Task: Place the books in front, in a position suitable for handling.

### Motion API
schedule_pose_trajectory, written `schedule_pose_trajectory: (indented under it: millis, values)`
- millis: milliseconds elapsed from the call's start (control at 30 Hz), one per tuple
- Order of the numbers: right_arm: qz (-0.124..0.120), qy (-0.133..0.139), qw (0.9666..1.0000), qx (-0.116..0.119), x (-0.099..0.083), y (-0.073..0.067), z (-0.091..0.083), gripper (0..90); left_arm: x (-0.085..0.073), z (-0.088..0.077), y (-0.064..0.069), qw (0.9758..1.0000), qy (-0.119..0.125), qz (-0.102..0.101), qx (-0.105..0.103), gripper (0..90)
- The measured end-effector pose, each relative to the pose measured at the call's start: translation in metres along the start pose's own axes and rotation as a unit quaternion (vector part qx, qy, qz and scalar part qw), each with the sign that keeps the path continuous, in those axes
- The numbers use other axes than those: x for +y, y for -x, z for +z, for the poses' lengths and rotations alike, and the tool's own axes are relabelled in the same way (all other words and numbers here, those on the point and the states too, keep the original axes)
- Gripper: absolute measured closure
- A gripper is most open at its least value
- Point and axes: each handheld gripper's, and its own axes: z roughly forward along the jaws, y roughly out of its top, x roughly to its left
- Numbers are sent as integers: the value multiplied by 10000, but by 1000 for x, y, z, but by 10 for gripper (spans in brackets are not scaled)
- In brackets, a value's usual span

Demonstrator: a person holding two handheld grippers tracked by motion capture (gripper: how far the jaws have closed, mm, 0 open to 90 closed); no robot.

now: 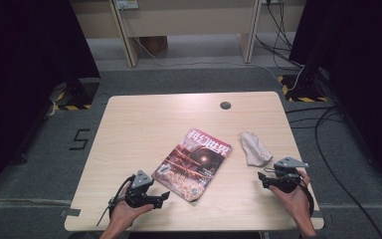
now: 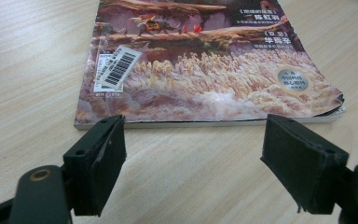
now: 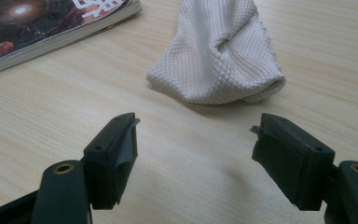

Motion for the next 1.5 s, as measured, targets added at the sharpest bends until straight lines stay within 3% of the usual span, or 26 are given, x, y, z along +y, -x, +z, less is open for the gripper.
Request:
schedule_pose_trajectory:
  millis: [533,900,1300,1500]
  values:
    - [-101,48,9999,97,1,-7,1,296,5,3,-8,9999,56,-46,135,205]
    - [-25,93,9989,461,5,-20,8,296,21,25,-23,9996,66,-133,257,206]
    - [-163,100,9979,618,8,-32,13,296,30,44,-33,9996,-88,-140,225,211]
    - [-222,73,9975,669,8,-35,14,296,30,48,-31,9996,-179,-64,201,210]
